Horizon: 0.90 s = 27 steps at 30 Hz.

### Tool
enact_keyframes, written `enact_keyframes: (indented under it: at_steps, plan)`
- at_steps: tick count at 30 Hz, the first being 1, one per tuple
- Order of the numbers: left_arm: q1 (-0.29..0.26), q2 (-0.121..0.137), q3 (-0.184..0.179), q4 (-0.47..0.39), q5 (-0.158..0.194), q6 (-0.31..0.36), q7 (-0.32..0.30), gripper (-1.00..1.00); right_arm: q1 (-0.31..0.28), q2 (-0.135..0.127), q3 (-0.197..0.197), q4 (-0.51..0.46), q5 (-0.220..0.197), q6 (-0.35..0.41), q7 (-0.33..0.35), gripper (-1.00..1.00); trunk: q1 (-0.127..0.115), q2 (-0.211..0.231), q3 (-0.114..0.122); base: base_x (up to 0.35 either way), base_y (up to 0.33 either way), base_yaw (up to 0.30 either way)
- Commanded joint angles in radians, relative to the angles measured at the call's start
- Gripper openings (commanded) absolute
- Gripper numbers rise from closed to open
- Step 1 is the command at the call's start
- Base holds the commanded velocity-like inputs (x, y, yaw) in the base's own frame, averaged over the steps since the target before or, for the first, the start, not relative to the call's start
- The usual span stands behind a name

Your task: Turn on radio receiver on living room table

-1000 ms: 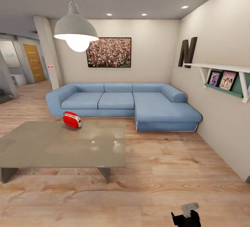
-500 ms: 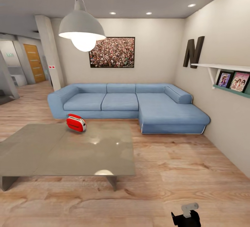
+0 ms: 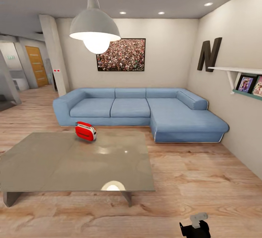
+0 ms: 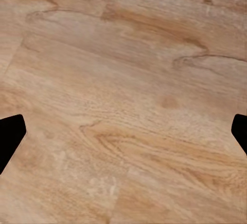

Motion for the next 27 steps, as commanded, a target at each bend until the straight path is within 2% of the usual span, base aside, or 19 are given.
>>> enact_keyframes:
  at_steps: [1, 27]
  plan:
    - [0.000, 0.000, 0.000, 0.000, 0.000, 0.000, 0.000, 1.00, 0.000, 0.000, 0.000, 0.000, 0.000, 0.000, 0.000, 1.00, 0.000, 0.000, 0.000, 0.146, 0.290, 0.000]
    - [0.000, 0.000, 0.000, 0.000, 0.000, 0.000, 0.000, 1.00, 0.000, 0.000, 0.000, 0.000, 0.000, 0.000, 0.000, 1.00, 0.000, 0.000, 0.000, 0.145, 0.291, 0.000]
